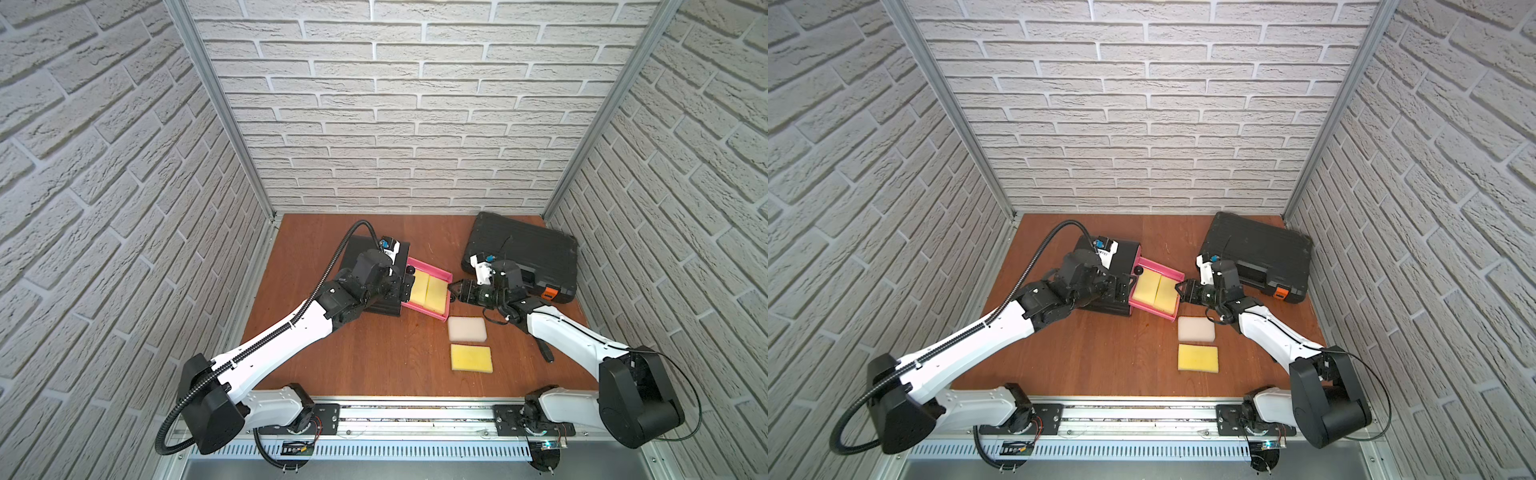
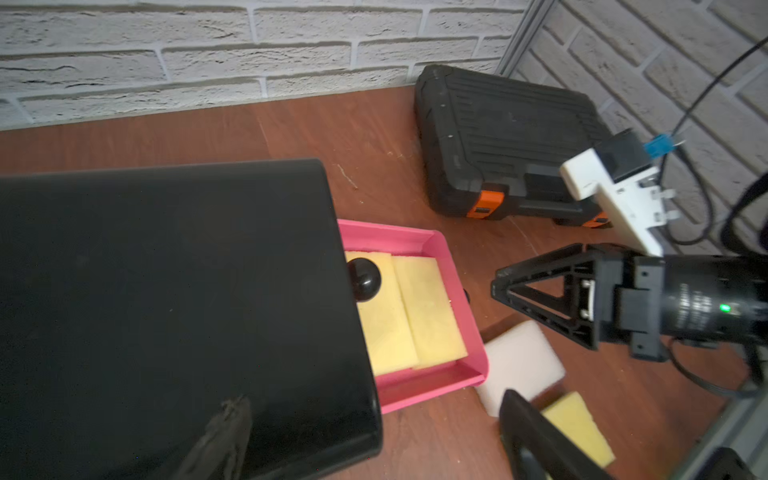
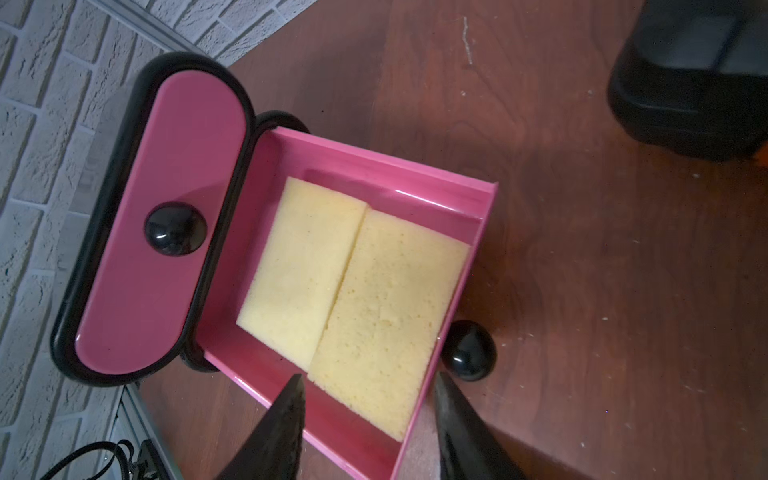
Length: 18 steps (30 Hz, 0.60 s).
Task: Take the sponge out of the drawer
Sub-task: Open the drawer in the storage box, then pick up the sponge from the drawer.
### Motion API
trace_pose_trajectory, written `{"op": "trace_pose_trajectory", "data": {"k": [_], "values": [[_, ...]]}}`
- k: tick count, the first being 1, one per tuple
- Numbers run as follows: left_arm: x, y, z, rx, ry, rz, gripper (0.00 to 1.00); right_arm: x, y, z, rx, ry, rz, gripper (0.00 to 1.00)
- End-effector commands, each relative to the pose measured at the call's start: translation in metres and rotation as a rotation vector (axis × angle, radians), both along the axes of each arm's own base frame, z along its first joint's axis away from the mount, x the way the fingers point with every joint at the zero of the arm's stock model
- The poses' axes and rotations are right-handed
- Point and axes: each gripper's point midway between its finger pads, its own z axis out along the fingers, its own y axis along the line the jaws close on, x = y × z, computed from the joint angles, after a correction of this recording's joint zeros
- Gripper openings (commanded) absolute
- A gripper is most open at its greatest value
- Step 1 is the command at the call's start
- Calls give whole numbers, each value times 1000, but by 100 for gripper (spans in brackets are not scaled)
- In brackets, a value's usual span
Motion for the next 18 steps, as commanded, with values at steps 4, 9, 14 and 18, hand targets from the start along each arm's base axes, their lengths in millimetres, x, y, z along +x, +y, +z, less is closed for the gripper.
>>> {"op": "trace_pose_trajectory", "data": {"k": [4, 9, 14, 18], "values": [[-4, 17, 10, -17, -58, 41, 93, 4, 22, -6, -194, -2, 13, 48], [-13, 24, 13, -69, -68, 41, 94, 10, 30, -25, -301, 43, -7, 45], [-17, 30, 12, -87, -72, 46, 95, 14, 31, -38, -346, 69, -22, 45], [-20, 32, 14, -96, -78, 42, 95, 17, 38, -43, -347, 73, -14, 45]]}}
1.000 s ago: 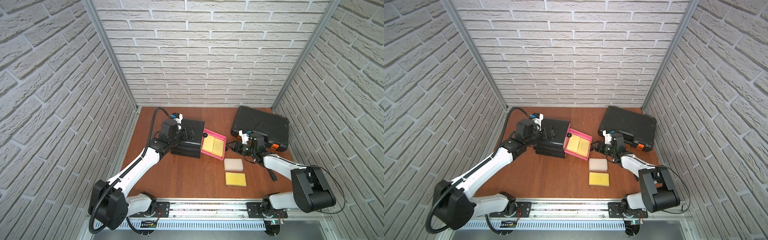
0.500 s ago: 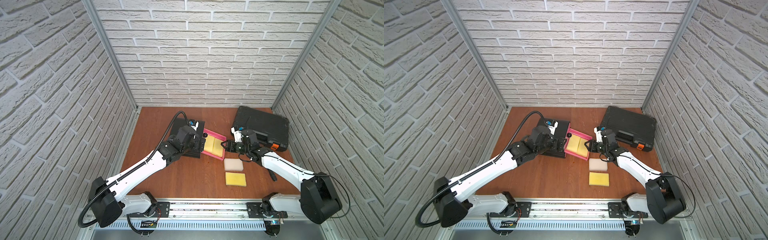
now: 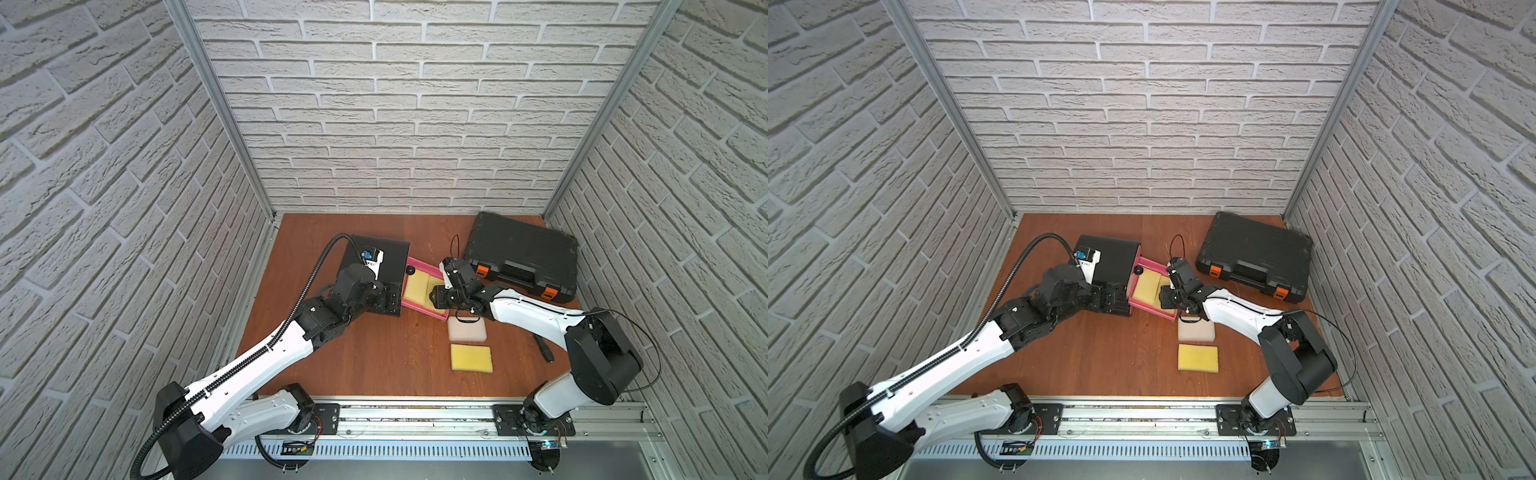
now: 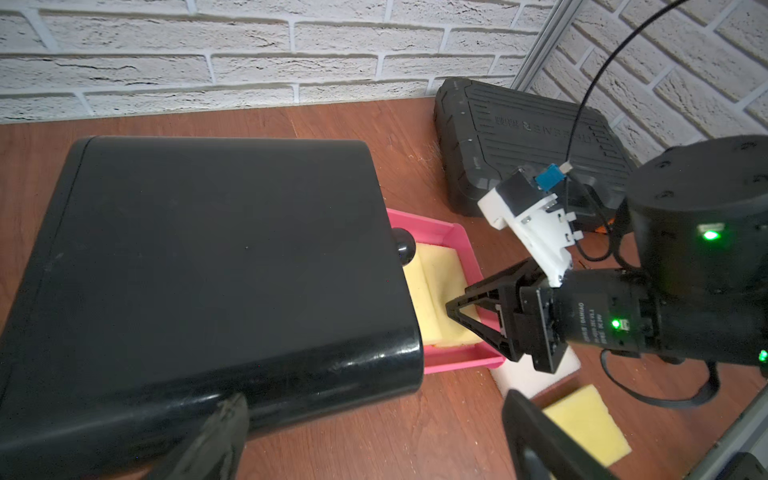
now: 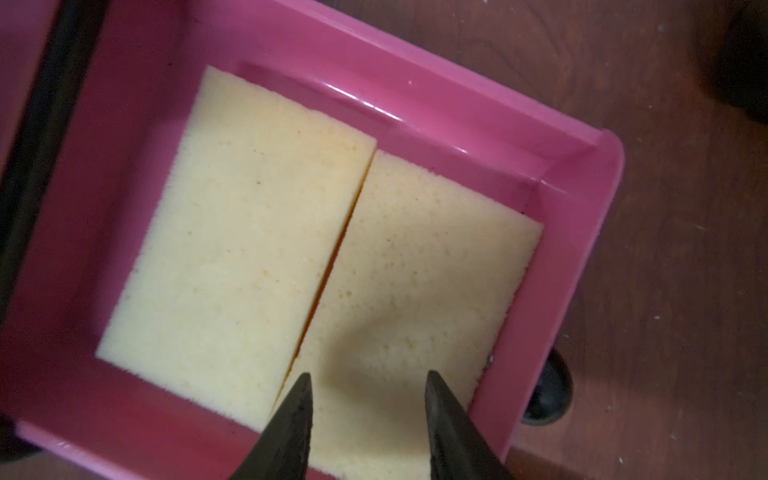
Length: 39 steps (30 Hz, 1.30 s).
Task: Take the sponge out of the drawer
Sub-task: Pick up the sponge from the drawer.
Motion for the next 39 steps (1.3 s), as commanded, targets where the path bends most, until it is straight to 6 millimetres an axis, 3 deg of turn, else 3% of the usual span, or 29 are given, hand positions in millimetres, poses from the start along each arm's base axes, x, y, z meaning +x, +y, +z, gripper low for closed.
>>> {"op": "trace_pose_trajectory", "data": {"k": [1, 7, 11, 25, 39], "values": [[2, 1, 11, -50, -39, 8, 95, 12, 6, 10, -4, -41, -11, 45], [1, 3, 9, -53, -39, 9, 95, 17, 13, 7, -13, -38, -14, 45], [1, 5, 7, -53, -38, 12, 95, 18, 18, 15, 17, -54, -21, 46], [4, 3, 0, -56, -22, 9, 95, 22, 14, 15, -18, -58, -72, 46], [3, 4, 1, -66, -27, 10, 95, 27, 8, -13, -123, 10, -102, 41]]}}
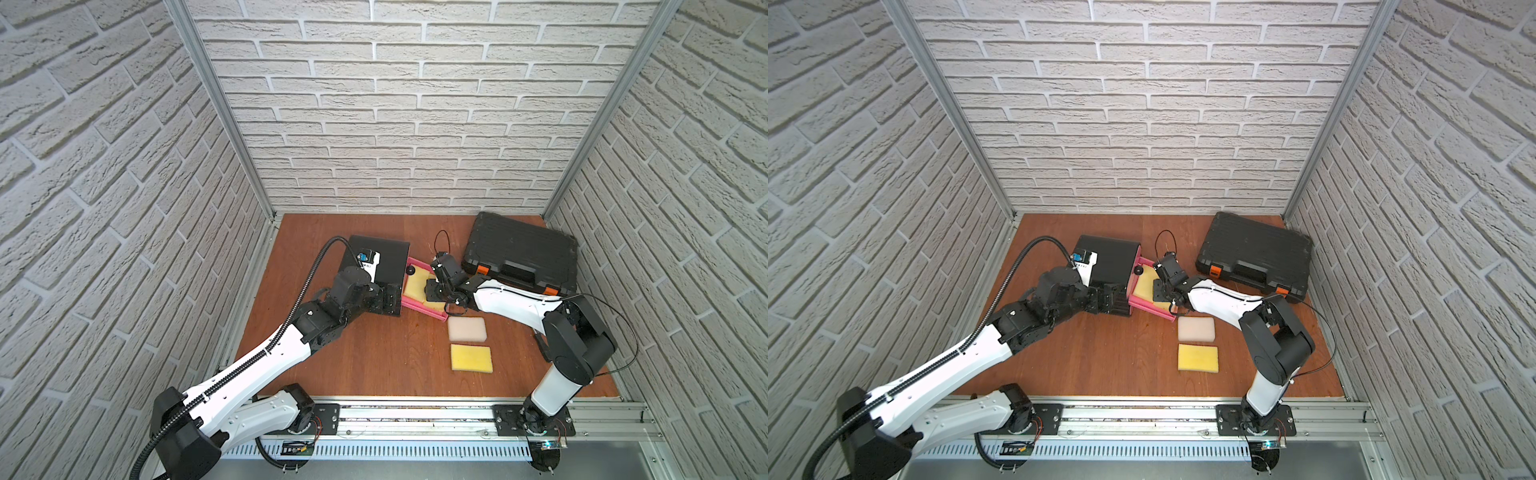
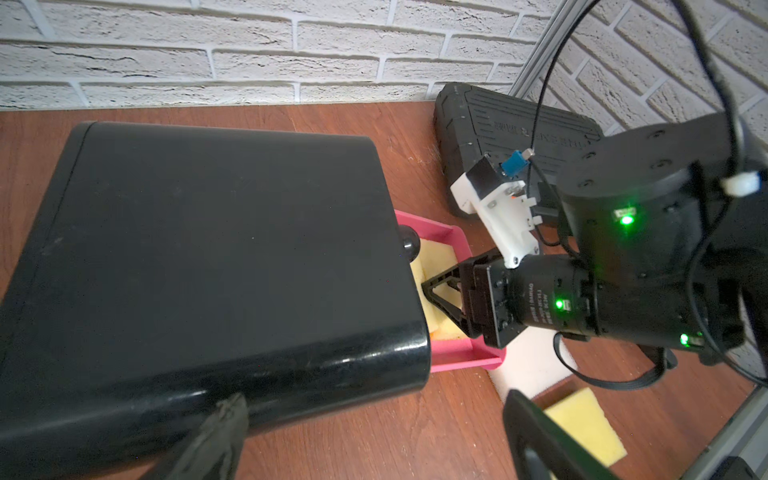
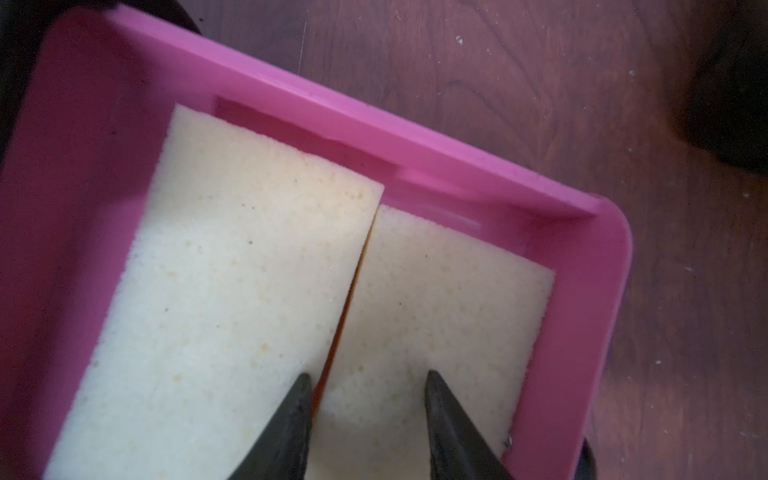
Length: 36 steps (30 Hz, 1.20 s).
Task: Take the sponge out of the drawer
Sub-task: Pick up the sponge from the drawer.
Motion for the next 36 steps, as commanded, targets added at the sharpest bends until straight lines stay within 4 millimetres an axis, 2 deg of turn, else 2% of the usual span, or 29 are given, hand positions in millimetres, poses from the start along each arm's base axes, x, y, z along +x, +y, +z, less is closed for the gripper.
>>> {"op": "trace_pose_trajectory", "data": {"k": [1, 6, 10, 14, 19, 30, 36], "values": [[3, -1, 8, -37, -31, 2, 95, -3, -3, -10, -45, 26, -11, 39], [4, -1, 6, -34, -26, 2, 95, 2, 4, -15, -36, 37, 7, 27], [4, 0, 7, -34, -26, 5, 95, 4, 8, -21, -37, 51, 16, 24], [4, 2, 8, -38, -26, 13, 95, 5, 11, -18, -28, 36, 26, 14], [5, 1, 8, -52, -20, 9, 95, 3, 13, 3, 11, -24, 45, 3], [7, -8, 13, -113, 15, -46, 96, -14, 6, 65, 24, -137, 124, 3], [13, -23, 7, -137, 67, -96, 97, -27, 1, 80, 8, -168, 176, 3]]}}
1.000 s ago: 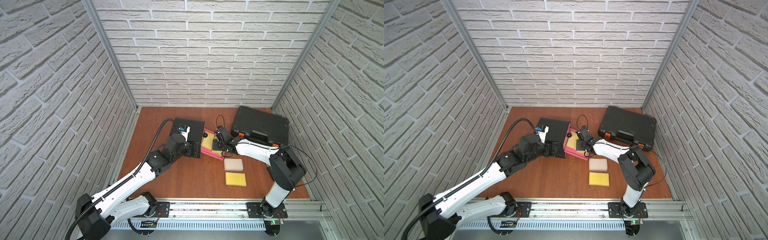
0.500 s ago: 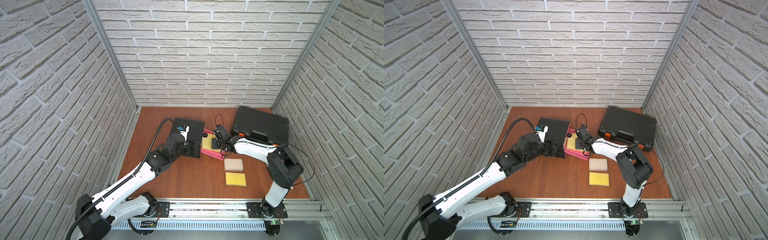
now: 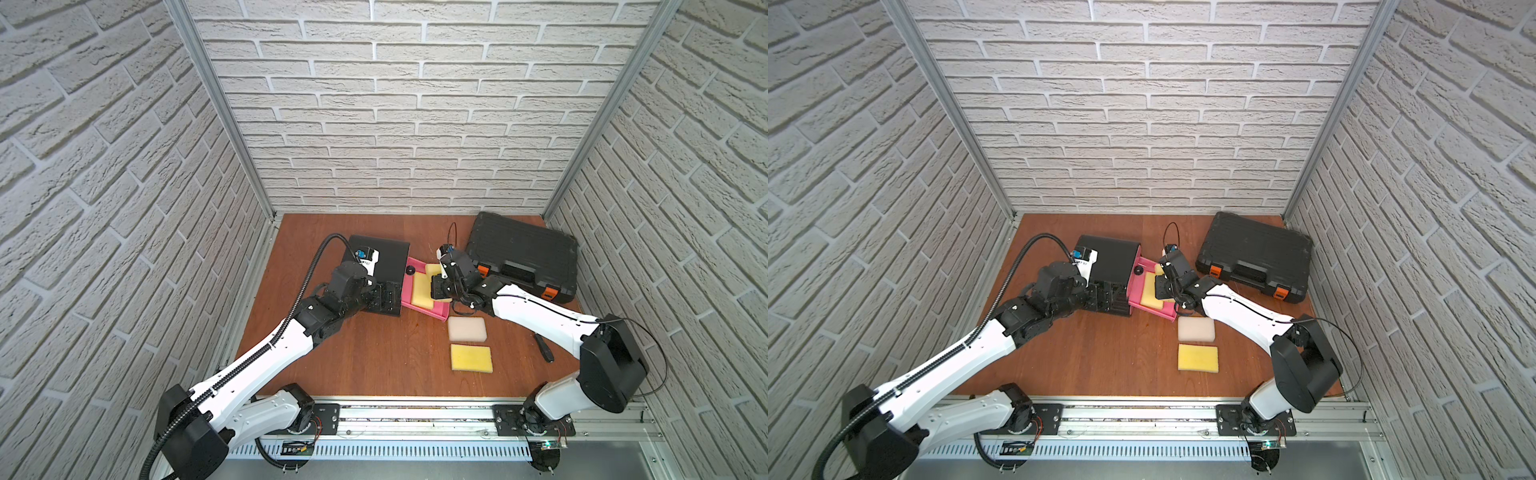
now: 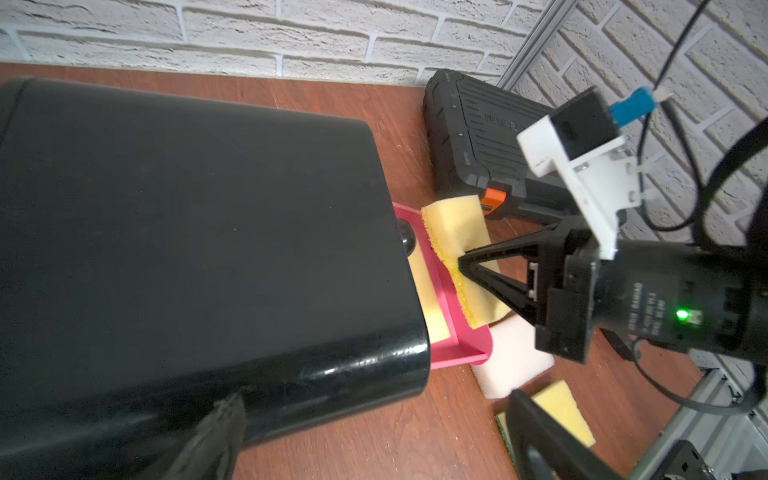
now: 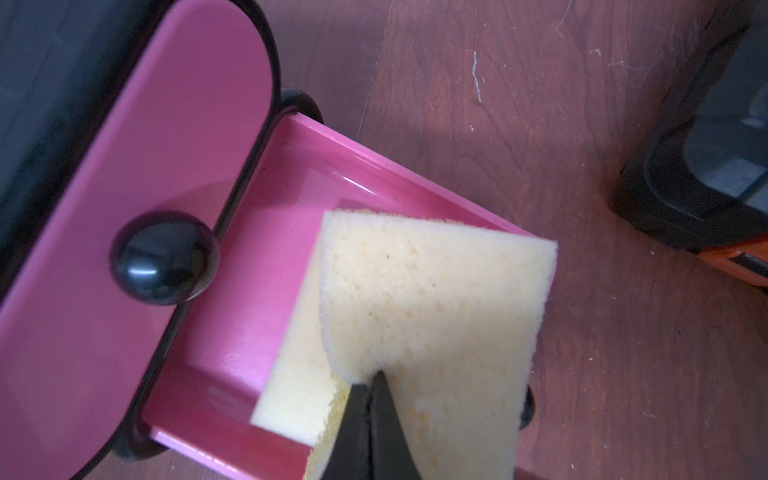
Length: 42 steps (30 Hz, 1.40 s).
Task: Take the sponge out of the drawer
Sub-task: Pick up the sponge from the drawer.
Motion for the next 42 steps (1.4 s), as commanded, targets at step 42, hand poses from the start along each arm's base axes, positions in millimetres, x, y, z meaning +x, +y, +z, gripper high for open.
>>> {"op": "trace_pose_trajectory", "data": {"k": [42], "values": [[82, 47, 103, -239, -348, 134, 98, -42, 11, 90, -48, -249, 362, 3]]}}
